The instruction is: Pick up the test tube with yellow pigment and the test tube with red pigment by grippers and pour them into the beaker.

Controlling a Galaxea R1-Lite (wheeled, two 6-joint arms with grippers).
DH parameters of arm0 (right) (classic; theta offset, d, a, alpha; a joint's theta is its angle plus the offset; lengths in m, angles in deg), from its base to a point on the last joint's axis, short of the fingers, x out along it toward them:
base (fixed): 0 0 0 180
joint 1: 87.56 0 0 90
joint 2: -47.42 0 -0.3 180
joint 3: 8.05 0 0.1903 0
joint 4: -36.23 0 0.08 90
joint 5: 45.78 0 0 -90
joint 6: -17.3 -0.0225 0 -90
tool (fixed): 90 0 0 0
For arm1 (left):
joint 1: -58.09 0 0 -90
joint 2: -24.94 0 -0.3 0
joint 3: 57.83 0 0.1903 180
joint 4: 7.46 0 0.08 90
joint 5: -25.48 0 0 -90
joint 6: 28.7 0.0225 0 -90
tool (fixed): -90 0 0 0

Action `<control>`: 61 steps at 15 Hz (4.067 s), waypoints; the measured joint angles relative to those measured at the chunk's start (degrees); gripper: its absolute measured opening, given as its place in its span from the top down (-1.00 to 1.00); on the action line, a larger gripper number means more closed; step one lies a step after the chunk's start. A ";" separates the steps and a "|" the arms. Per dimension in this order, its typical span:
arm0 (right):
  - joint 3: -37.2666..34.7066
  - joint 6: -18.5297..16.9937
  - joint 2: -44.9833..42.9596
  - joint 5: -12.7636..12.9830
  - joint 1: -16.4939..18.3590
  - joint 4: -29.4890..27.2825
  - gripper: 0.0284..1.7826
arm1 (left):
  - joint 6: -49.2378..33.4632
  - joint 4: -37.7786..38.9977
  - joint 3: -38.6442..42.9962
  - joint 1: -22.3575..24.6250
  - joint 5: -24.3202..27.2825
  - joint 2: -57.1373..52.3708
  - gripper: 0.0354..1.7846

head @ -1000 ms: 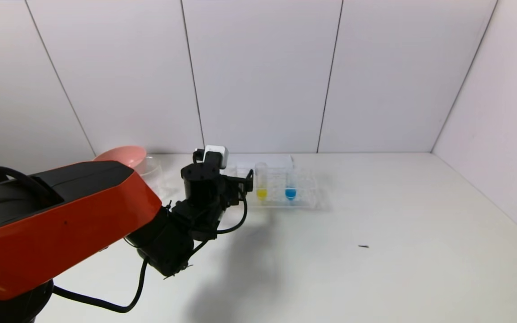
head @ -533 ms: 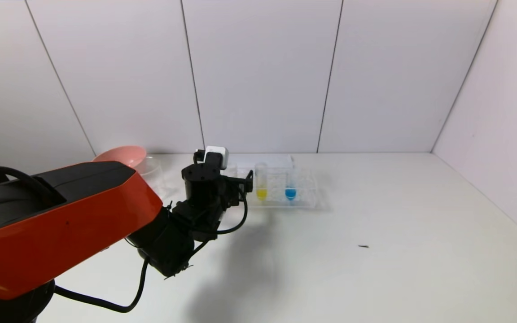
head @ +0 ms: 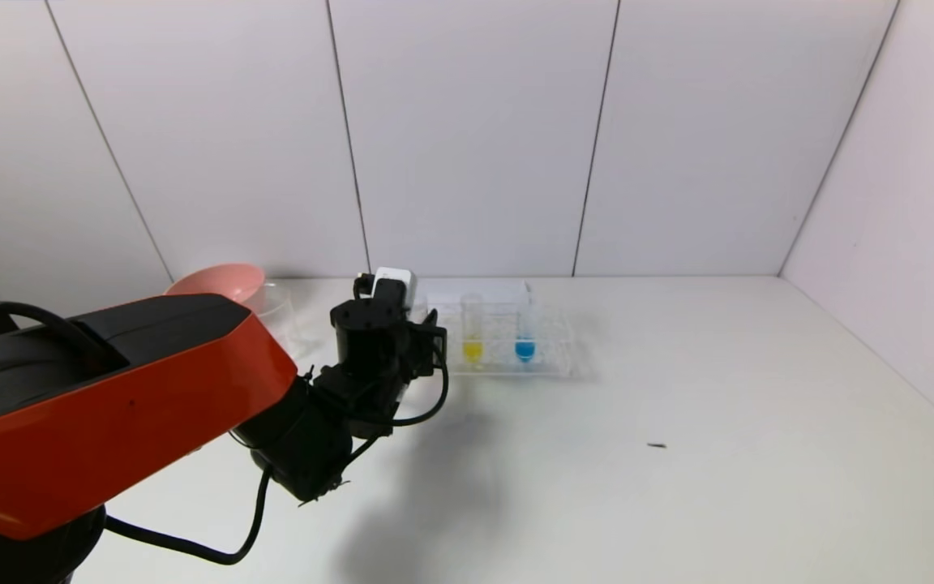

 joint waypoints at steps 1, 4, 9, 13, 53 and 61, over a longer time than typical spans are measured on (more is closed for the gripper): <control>0.00 0.00 0.00 -0.02 0.00 0.02 -0.91 | 0.00 -0.12 -0.02 -0.05 0.02 0.02 0.49; 0.00 0.00 0.00 0.00 0.00 0.00 -0.91 | -0.06 -0.17 -0.05 -0.07 0.41 0.13 0.51; 0.00 0.02 0.00 0.00 -0.02 0.00 -0.91 | -0.06 -0.22 0.06 -0.17 0.39 0.16 0.51; 0.00 0.00 0.00 0.00 -0.02 0.00 -0.91 | 0.00 -0.23 0.41 -0.17 0.39 -0.12 0.51; 0.00 0.00 0.00 -0.02 0.00 0.00 -0.91 | 5.56 -17.29 -0.24 5.99 0.06 -24.08 0.51; 0.00 0.00 0.00 0.00 0.02 0.02 -0.91 | 5.80 -26.16 -1.13 15.87 4.88 -28.61 0.51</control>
